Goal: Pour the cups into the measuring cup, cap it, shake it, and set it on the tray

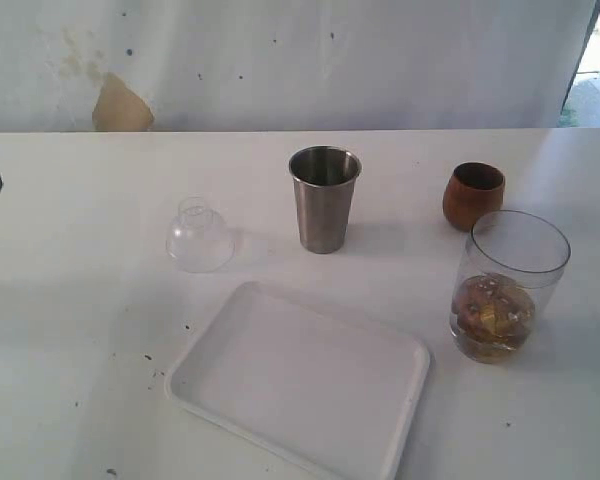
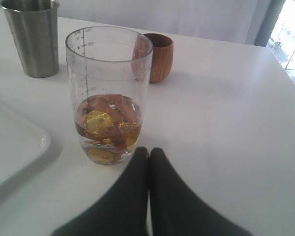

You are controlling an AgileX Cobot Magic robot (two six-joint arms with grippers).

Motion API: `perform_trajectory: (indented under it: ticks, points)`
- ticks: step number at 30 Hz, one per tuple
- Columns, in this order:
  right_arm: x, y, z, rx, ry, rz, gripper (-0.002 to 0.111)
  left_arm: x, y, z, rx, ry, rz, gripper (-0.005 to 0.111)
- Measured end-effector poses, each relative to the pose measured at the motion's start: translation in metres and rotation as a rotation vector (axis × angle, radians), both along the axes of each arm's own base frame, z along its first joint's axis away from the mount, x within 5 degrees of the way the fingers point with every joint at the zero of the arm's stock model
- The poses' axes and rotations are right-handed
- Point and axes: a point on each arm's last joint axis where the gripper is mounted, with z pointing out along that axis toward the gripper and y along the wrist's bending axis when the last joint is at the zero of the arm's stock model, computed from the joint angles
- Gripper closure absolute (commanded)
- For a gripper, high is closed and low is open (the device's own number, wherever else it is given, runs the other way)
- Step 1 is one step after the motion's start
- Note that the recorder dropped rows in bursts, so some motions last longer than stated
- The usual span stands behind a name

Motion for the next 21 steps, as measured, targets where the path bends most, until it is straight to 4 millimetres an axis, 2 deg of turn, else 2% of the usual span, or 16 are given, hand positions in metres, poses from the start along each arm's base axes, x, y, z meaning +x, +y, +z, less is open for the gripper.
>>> perform_trajectory:
  ticks: [5,10,12,15,17,21]
  points:
    - [0.0,0.0,0.0,0.0,0.0,0.0,0.108,0.002,-0.023,0.006,-0.104,0.003,-0.081,0.107]
    - [0.0,0.0,0.0,0.0,0.0,0.0,0.108,0.004,-0.085,0.028,-0.17,-0.042,-0.251,0.107]
    - [0.0,0.0,0.0,0.0,0.0,0.0,0.108,-0.002,-0.114,0.038,-0.193,-0.055,-0.323,0.107]
    - [0.0,0.0,0.0,0.0,0.0,0.0,0.108,-0.017,-0.147,0.044,-0.213,-0.016,-0.411,0.107]
    - [0.0,0.0,0.0,0.0,0.0,0.0,0.108,-0.026,-0.161,0.043,-0.213,0.02,-0.453,0.107]
    - [0.0,0.0,0.0,0.0,0.0,0.0,0.108,-0.039,-0.176,0.038,-0.216,0.063,-0.498,0.107]
